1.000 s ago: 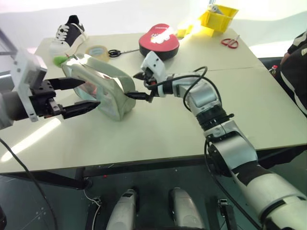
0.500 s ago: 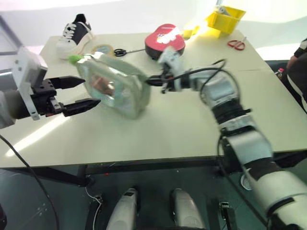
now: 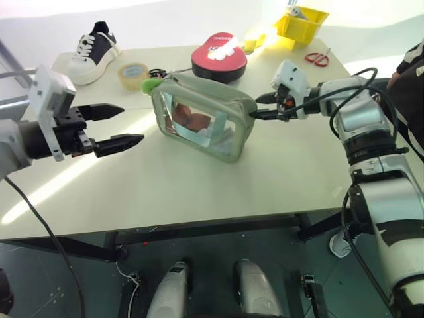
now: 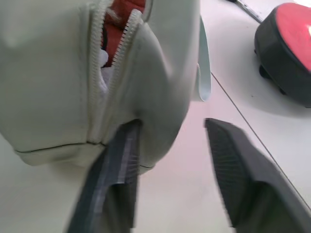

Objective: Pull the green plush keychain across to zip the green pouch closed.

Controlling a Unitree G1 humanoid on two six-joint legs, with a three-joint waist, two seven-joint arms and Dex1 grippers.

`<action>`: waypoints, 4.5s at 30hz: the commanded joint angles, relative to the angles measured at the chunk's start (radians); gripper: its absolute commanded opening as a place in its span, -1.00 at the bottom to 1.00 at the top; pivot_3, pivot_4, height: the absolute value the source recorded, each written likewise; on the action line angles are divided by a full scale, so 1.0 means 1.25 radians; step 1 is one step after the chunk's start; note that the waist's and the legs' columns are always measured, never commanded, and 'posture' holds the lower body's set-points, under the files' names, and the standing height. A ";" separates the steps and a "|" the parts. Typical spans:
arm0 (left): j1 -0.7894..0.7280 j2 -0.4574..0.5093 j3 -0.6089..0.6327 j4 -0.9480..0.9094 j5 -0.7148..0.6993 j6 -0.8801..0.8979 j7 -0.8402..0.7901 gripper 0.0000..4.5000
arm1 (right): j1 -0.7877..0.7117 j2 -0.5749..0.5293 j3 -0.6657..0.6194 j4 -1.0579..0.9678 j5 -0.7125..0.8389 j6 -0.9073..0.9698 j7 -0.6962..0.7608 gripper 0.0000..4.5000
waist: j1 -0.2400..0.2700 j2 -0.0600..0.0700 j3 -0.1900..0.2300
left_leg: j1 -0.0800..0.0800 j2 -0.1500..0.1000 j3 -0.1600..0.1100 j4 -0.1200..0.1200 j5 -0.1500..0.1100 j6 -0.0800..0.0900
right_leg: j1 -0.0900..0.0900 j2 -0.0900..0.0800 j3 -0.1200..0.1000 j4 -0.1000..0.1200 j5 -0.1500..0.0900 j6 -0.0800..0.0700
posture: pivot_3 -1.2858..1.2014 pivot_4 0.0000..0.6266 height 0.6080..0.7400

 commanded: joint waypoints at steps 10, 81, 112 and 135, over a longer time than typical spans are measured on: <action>-0.021 0.003 -0.005 -0.014 0.004 -0.016 0.000 1.00 | 0.013 0.044 -0.074 -0.408 0.165 0.338 0.002 0.57 | 0.002 -0.002 -0.001 | 0.000 0.001 -0.001 0.000 0.000 0.000 | 0.000 0.000 0.000 0.001 0.000 0.000 | 0.03 -0.52 1.00; -0.004 0.136 0.045 0.113 0.082 -0.053 -0.109 1.00 | 0.258 -0.012 -0.021 -0.578 0.229 0.082 0.189 -0.99 | 0.019 -0.001 -0.001 | 0.001 0.000 0.000 0.002 0.000 0.000 | 0.001 0.000 0.000 0.001 0.000 0.000 | 0.03 -0.52 1.00; -0.030 0.072 -0.032 0.150 0.146 -0.109 -0.116 -0.97 | 0.253 0.011 -0.019 -0.595 0.218 0.114 0.129 -1.00 | 0.020 -0.001 -0.001 | 0.000 0.001 0.000 0.002 0.000 0.000 | 0.001 0.000 0.000 0.001 0.000 -0.001 | 0.03 -0.52 1.00; -0.249 0.004 -0.221 0.226 0.284 -0.236 -0.164 0.89 | 0.240 0.006 -0.024 -0.566 0.194 0.076 0.109 -1.00 | 0.018 -0.001 -0.001 | 0.001 0.001 0.000 0.003 0.001 0.000 | 0.002 0.001 0.000 0.002 0.001 0.000 | 0.03 -0.52 1.00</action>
